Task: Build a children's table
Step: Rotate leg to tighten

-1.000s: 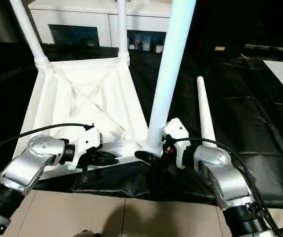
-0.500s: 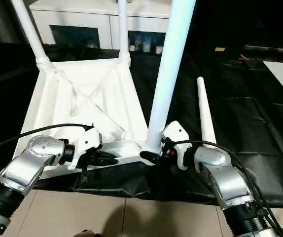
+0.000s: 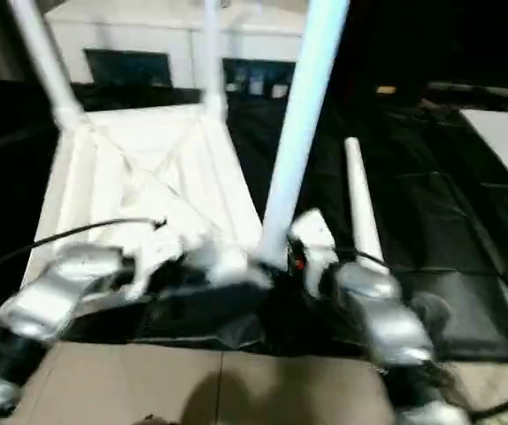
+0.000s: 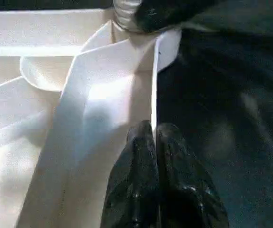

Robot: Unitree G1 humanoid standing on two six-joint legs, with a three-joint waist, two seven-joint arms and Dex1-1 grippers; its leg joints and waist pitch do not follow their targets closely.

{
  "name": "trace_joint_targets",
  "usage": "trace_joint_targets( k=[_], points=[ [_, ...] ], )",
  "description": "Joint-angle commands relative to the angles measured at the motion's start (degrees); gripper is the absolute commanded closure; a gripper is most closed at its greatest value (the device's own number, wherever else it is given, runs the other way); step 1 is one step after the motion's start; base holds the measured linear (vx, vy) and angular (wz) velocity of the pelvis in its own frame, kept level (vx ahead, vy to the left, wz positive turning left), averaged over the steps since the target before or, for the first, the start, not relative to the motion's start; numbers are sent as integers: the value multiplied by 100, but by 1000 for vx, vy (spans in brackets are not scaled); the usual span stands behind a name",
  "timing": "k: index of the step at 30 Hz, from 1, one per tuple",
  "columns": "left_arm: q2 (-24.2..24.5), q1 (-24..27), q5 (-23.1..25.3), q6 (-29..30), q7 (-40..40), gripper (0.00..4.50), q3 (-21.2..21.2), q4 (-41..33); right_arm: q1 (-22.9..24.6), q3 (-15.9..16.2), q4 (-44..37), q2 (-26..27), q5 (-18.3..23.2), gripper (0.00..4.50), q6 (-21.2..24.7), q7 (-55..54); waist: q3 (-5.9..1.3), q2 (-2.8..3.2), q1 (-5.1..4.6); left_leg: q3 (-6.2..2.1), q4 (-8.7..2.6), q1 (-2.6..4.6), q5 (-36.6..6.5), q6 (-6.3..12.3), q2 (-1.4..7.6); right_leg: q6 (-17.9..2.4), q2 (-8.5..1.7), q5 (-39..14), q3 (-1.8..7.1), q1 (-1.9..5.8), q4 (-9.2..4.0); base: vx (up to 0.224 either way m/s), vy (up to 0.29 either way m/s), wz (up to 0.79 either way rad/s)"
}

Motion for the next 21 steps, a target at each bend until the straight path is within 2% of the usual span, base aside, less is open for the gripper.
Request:
trace_joint_targets(
  k=[1, 3, 4, 5, 6, 7, 8, 10, 13, 14, 17, 18, 19, 21],
  points=[
    [-580, -81, -5, 304, 823, 450, 8, -78, -130, -291, 883, 432, 46, 177, 178, -1151, -306, 10, -43, -133, -483, 133, -2009, -257, 160, -1014, -246, -1959, 151, 175, -487, 0, 0, 0],
    [-729, -73, 10, 411, 1005, 450, 16, -41, -211, -338, 1037, 549, 24, 177, 115, -1369, -306, 1, -81, -139, -485, 124, -2082, -253, 146, -916, -230, -2006, 143, 177, -521, 0, 0, 0],
    [-1187, -94, 77, 568, 1671, 450, 101, 113, -455, -417, 1487, 824, -1, 177, -88, -1860, -292, 0, -103, -126, -474, 151, -2226, -228, 142, -884, -220, -2094, 151, 130, -548, 0, 0, 0],
    [-1304, -100, 78, 590, 1832, 450, 133, 145, -516, -431, 1600, 881, -7, 177, -139, -1966, -276, -16, -135, -126, -465, 159, -2353, -211, 126, -839, -227, -2317, 144, 114, -589, 0, 0, 0],
    [-1668, -122, 64, 670, 2282, 450, 218, 246, -714, -477, 1959, 1060, -36, 177, -317, -2330, -280, -12, -146, -132, -450, 165, -2411, -221, 119, -821, -237, -2462, 136, 111, -591, 0, 0, 0],
    [-1783, -147, 106, 686, 2404, 450, 183, 301, -819, -465, 2113, 1132, -63, 177, -403, -2420, -277, -42, -166, -146, -450, 163, -2444, -209, 110, -718, -230, -2661, 115, 121, -613, 0, 0, 0],
    [-1848, -195, 221, 664, 2521, 450, 132, 391, -963, -471, 2301, 1225, -125, 177, -545, -2456, -291, -37, -143, -151, -442, 179, -2464, -162, 106, -615, -238, -2756, 108, 110, -649, 0, 0, 0],
    [-1845, -222, 282, 637, 2562, 450, 129, 432, -1032, -478, 2361, 1270, -155, 177, -599, -2407, -289, -40, -141, -153, -453, 147, -2466, -93, 97, -510, -222, -2749, 102, 117, -663, 0, 0, 0],
    [-1757, -243, 330, 663, 2536, 450, 137, 397, -1124, -471, 2378, 1334, -153, 177, -715, -2122, -298, -32, -137, -155, -465, 131, -2439, -38, 99, -493, -219, -2670, 102, 111, -656, 0, 0, 0],
    [-1708, -239, 319, 671, 2476, 450, 133, 371, -1119, -451, 2328, 1341, -140, 121, -756, -2002, -304, -30, -135, -163, -471, 115, -2417, -34, 102, -494, -216, -2613, 99, 124, -644, 0, 0, 0],
    [-1613, -240, 335, 680, 2397, 450, 157, 355, -1116, -431, 2307, 1324, -155, 105, -943, -1863, -312, -29, -140, -155, -472, 95, -2361, 6, 108, -590, -214, -2361, 110, 120, -621, 0, 0, 0],
    [-1493, -251, 363, 666, 2287, 450, 144, 330, -1080, -397, 2214, 1249, -178, 98, -1119, -1759, -307, 2, -152, -170, -488, 68, -2351, 0, 107, -604, -226, -2338, 105, 140, -610, 0, 0, 0],
    [-1412, -252, 368, 646, 2185, 450, 108, 302, -1036, -359, 2098, 1190, -187, 73, -1158, -1677, -322, -1, -173, -185, -499, 27, -2271, -4, 108, -607, -215, -2241, 90, 180, -589, 0, 0, 0],
    [-1306, -233, 351, 728, 2055, 450, 78, 225, -963, -303, 1903, 1077, -264, 65, -1218, -1646, -319, 8, -161, -178, -490, 53, -2232, 5, 114, -682, -219, -2065, 103, 148, -591, 0, 0, 0]
  ],
)
